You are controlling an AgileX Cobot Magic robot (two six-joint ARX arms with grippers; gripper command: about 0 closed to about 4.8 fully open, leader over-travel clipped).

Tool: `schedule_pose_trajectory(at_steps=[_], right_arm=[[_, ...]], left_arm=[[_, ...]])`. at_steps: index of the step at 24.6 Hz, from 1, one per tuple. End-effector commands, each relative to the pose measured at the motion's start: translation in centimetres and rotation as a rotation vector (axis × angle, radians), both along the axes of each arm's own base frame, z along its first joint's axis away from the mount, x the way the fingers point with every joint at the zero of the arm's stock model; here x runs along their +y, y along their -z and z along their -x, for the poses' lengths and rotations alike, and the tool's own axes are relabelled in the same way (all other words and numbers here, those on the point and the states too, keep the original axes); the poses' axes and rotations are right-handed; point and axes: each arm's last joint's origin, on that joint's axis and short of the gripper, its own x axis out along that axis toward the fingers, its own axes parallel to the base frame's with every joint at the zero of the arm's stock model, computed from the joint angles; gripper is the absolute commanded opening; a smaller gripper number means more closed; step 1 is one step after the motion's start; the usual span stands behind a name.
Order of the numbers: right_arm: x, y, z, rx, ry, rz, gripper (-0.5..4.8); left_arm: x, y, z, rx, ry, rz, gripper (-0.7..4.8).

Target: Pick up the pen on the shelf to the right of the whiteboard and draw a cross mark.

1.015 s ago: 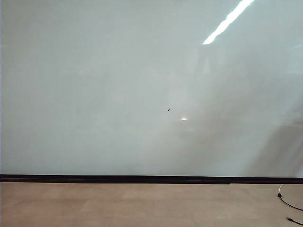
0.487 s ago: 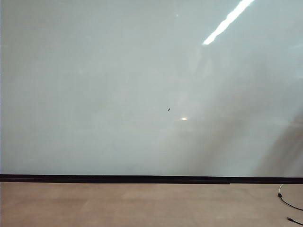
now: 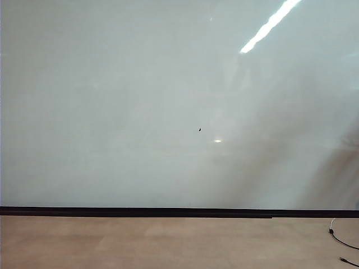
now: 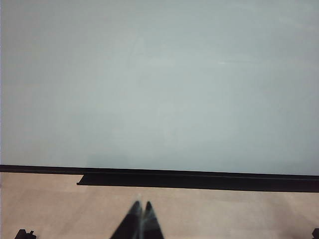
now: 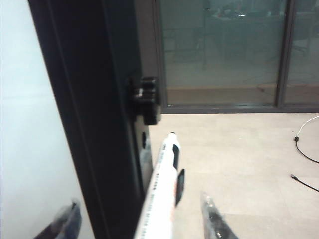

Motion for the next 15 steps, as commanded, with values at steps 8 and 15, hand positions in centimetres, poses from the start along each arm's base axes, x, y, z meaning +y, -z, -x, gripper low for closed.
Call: schedule_pose_trajectory(at_steps=[8, 15], right_arm=[[-0.13, -0.41, -0.33, -0.012, 0.016, 0.001, 2.71], [-0.24, -0.49, -0.49, -0.01, 0.03, 0.001, 2.4]], left_arm=[[0.0, -0.22, 0.01, -0.015, 0.001, -0.004, -0.05], [0.0, -0.22, 0.01, -0.015, 0.001, -0.004, -0.05]])
